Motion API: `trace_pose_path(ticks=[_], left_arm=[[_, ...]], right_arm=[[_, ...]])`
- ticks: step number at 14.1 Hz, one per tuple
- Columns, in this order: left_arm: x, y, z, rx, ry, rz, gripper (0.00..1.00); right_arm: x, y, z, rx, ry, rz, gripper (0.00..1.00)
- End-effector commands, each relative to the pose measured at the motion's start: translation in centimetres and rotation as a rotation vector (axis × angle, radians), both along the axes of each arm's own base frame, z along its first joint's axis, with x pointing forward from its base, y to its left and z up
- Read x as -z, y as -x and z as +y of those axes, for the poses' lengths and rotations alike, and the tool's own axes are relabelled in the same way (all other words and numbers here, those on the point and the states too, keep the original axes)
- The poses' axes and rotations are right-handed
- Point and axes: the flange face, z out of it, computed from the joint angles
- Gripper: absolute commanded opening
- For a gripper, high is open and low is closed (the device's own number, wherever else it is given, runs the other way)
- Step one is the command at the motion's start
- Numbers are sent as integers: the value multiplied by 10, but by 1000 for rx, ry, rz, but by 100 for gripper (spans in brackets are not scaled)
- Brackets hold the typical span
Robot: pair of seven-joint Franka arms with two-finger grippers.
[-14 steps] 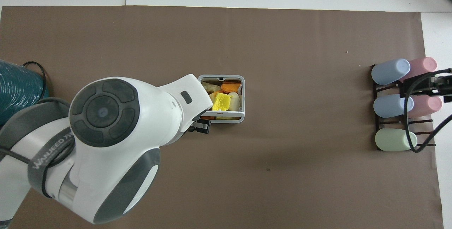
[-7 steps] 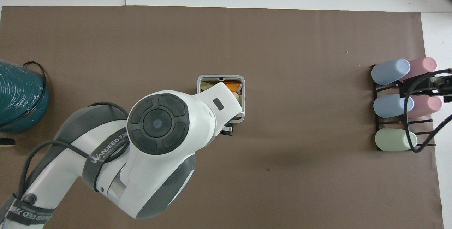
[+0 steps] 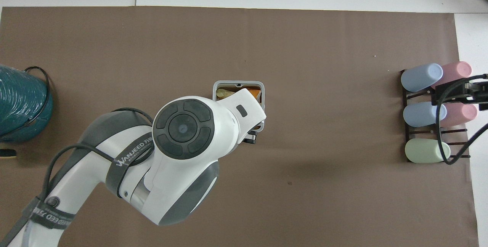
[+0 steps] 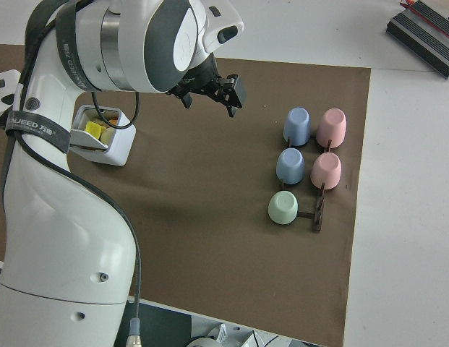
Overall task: Close trash can lid
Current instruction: 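Swing the white lid over the bin with the left gripper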
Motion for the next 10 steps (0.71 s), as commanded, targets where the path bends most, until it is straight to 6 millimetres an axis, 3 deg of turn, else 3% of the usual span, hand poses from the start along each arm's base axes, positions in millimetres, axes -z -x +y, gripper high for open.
trace_pose_path(ticks=[1,10], left_arm=[[14,-5,-6,-21,22,-15,0],[38,-47,-11,-61,117,-100,0]], right_arm=[[-1,7,0,-19,-18,-11,100],[-1,7,3,-22,-18,-11,100]])
